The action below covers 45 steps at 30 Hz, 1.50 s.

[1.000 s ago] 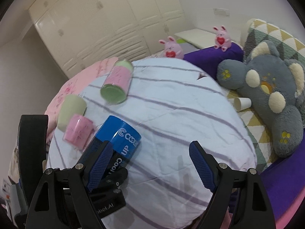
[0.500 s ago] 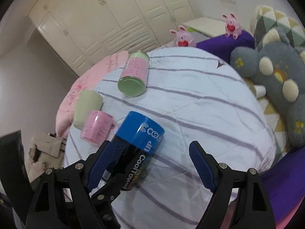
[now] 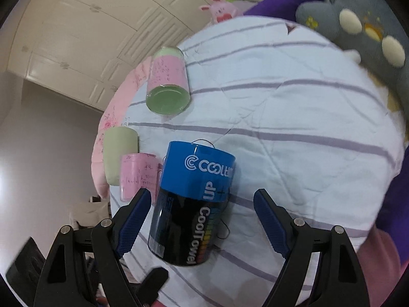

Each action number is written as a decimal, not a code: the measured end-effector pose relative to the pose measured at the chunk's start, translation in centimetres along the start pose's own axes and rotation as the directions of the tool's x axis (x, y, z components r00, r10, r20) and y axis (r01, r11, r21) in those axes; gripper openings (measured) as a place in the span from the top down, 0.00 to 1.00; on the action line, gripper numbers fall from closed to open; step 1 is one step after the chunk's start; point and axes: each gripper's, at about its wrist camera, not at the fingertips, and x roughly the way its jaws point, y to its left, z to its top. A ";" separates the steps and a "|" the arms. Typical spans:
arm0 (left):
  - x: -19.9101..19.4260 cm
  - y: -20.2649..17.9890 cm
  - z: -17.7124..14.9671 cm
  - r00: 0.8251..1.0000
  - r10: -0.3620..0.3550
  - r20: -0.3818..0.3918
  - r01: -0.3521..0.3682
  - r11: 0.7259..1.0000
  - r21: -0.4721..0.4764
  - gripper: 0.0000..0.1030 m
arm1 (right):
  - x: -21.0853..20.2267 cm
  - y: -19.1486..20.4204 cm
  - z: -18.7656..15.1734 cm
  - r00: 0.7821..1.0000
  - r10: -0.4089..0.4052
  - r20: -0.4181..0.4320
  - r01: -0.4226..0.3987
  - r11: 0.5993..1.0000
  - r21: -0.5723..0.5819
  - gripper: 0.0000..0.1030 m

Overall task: Flip cup upright
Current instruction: 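Lift the blue can with the right gripper and rotate it upright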

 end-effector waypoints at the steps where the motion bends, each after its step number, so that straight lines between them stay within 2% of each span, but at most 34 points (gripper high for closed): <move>1: 0.1 0.1 0.0 1.000 -0.004 -0.002 0.004 1.000 -0.001 0.09 | 0.4 0.0 0.1 1.000 0.003 -0.012 -0.003 1.000 0.004 0.19; 5: 0.4 0.4 0.2 1.000 -0.020 -0.010 0.020 1.000 0.003 0.09 | 2.2 0.6 0.4 0.997 0.050 -0.059 -0.049 0.999 0.019 0.19; 10: 0.7 0.7 0.5 0.999 -0.048 -0.022 0.048 0.999 -0.005 0.07 | 3.8 0.8 1.0 0.995 0.060 -0.085 -0.058 0.998 0.019 0.19; 14: 0.9 0.7 0.6 0.999 -0.049 -0.023 0.049 0.999 0.005 0.06 | 4.3 0.5 1.2 0.991 0.107 -0.080 -0.105 0.994 0.024 0.19; 17: 0.9 0.6 0.7 0.999 -0.050 -0.022 0.050 0.999 0.006 0.06 | 4.1 0.3 1.2 0.990 0.121 -0.074 -0.120 0.993 0.019 0.25; 22: 1.0 0.5 0.6 0.999 -0.047 -0.017 0.047 0.999 0.005 0.06 | 3.8 -0.3 1.1 0.987 0.145 -0.067 -0.144 0.989 0.020 0.27; 28: 1.2 0.4 0.5 0.999 -0.042 -0.027 0.042 0.999 0.010 0.06 | 3.5 -0.3 0.9 0.988 0.146 -0.054 -0.146 0.989 -0.002 0.30; 40: 1.1 0.6 0.4 0.997 -0.070 -0.021 0.070 0.997 -0.010 0.06 | 2.4 0.4 1.6 0.991 0.135 -0.011 -0.136 0.985 -0.103 0.32; 43: 1.2 0.6 0.6 0.998 -0.065 -0.015 0.065 0.998 -0.017 0.06 | 1.6 1.0 2.1 0.994 0.108 0.030 -0.102 0.982 -0.160 0.32; 45: 1.3 0.7 0.8 0.998 -0.060 -0.016 0.060 0.998 -0.021 0.06 | 1.1 2.0 2.6 0.995 0.064 0.070 -0.046 0.973 -0.227 0.33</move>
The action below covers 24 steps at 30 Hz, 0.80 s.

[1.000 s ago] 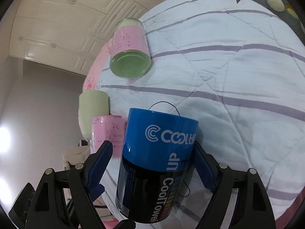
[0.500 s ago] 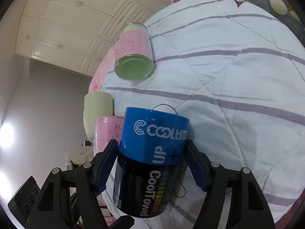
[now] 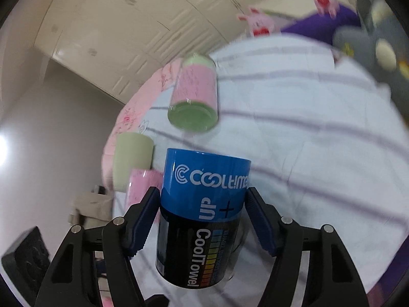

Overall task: Flip cup upright
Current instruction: 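Lift the blue can with the right gripper and rotate it upright, then lower the upright blue can onto the table and open the right gripper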

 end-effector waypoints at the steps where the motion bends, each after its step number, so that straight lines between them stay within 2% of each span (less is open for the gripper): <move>1: 0.1 0.1 0.1 1.000 0.001 0.001 -0.001 1.000 -0.004 0.06 | -0.1 0.3 0.3 1.000 -0.021 0.012 0.021 0.999 -0.029 0.33; 7: 0.8 1.0 0.6 1.000 0.021 -0.007 -0.021 0.999 -0.032 0.06 | -0.7 2.9 1.3 0.986 -0.111 0.127 0.137 0.967 -0.216 0.35; 10: 1.0 1.7 0.9 1.000 0.029 -0.009 -0.030 0.998 -0.057 0.06 | -0.2 3.7 1.3 0.979 -0.131 0.159 0.172 0.945 -0.280 0.35; 14: 1.2 2.0 1.3 1.000 0.015 0.007 -0.015 0.997 -0.078 0.06 | -0.1 4.2 0.7 0.975 -0.138 0.176 0.188 0.932 -0.310 0.35; 24: 1.2 0.8 0.7 1.000 0.017 0.015 -0.016 0.999 -0.037 0.06 | -1.5 4.6 -0.8 0.967 -0.145 0.212 0.208 0.926 -0.314 0.35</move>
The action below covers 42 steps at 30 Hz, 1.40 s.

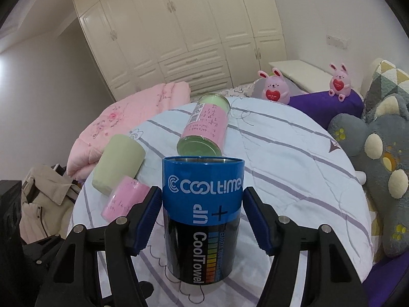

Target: Flip cup upright

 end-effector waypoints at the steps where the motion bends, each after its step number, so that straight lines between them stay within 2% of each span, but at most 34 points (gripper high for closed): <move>1: 0.1 0.0 -0.2 1.000 0.001 -0.003 -0.001 1.000 0.003 0.06 | -0.3 0.2 -0.3 1.000 -0.007 0.007 0.007 1.000 -0.009 0.35; 6: 0.1 0.4 -0.9 1.000 0.015 -0.013 -0.015 1.000 0.005 0.06 | -1.4 1.4 -1.3 0.998 -0.038 0.040 0.040 0.997 -0.065 0.35; 11: -0.7 1.1 -1.5 1.000 0.027 0.009 -0.027 1.000 -0.003 0.06 | -2.0 2.1 -1.9 0.999 -0.029 0.045 0.032 0.996 -0.080 0.35; 12: -0.9 1.2 -1.6 0.999 0.031 0.016 -0.031 1.000 -0.003 0.06 | -2.1 2.3 -2.0 0.999 -0.027 0.042 0.031 0.996 -0.085 0.34; 14: -1.4 1.3 -1.8 0.999 0.042 0.029 -0.042 0.999 -0.002 0.06 | -2.3 2.5 -2.2 0.999 -0.016 0.043 0.019 0.996 -0.087 0.22; 15: -1.6 1.4 -1.9 0.998 0.047 0.039 -0.047 0.999 -0.001 0.06 | -2.4 2.6 -2.3 0.999 -0.010 0.042 0.014 0.996 -0.085 0.21; 21: -2.9 1.6 -2.2 0.993 0.078 0.084 -0.077 0.997 -0.017 0.06 | -3.7 3.1 -2.7 0.998 0.022 0.051 -0.017 0.996 -0.085 0.21; 30: -4.7 1.6 -2.8 0.983 0.137 0.124 -0.135 0.990 -0.028 0.06 | -6.0 3.1 -3.1 0.995 0.025 0.095 -0.017 0.996 -0.085 0.20; 35: -6.8 1.3 -3.1 0.968 0.166 0.188 -0.160 0.986 -0.046 0.06 | -8.3 3.4 -3.2 0.991 0.004 0.136 0.010 0.994 -0.107 0.20; 40: -9.2 0.6 -3.6 0.937 0.209 0.282 -0.195 0.978 -0.077 0.04 | -11.5 4.6 -3.7 0.977 -0.029 0.211 0.062 0.987 -0.151 0.19; 42: -9.9 0.3 -3.9 0.928 0.217 0.304 -0.201 0.976 -0.082 0.00 | -12.3 4.9 -3.7 0.974 -0.031 0.226 0.068 0.985 -0.159 0.19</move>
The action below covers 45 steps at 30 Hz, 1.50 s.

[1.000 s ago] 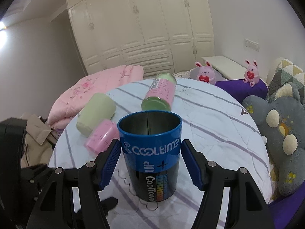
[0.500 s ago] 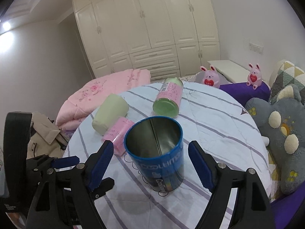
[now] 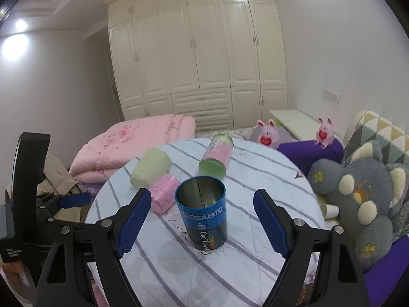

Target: Flip cup upright

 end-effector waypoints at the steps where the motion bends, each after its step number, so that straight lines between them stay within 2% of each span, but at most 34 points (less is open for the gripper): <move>1: -0.4 -0.1 0.0 1.000 0.004 0.013 -0.004 1.000 0.001 0.00 | -0.5 0.1 0.1 1.000 -0.004 0.010 0.005 1.000 -0.006 0.19; 7: -2.0 -0.3 -0.3 0.999 0.008 0.044 -0.007 1.000 -0.008 0.00 | -1.8 0.6 0.1 0.999 -0.034 0.034 0.035 0.999 -0.030 0.19; 16: -3.2 -0.3 -0.4 0.998 0.019 0.063 -0.018 1.000 -0.023 0.00 | -1.9 0.8 -0.4 0.998 -0.070 0.002 0.070 0.997 -0.034 0.19; 24: -4.1 -0.5 -0.4 0.992 0.038 0.123 -0.034 0.999 -0.030 0.00 | -2.1 0.4 -0.4 0.996 -0.090 -0.018 0.089 0.996 -0.021 0.19; 45: -3.9 -0.7 -0.1 0.992 0.018 0.122 -0.016 1.000 -0.021 0.00 | -1.7 0.3 -0.2 0.997 -0.076 -0.029 0.076 0.997 -0.005 0.19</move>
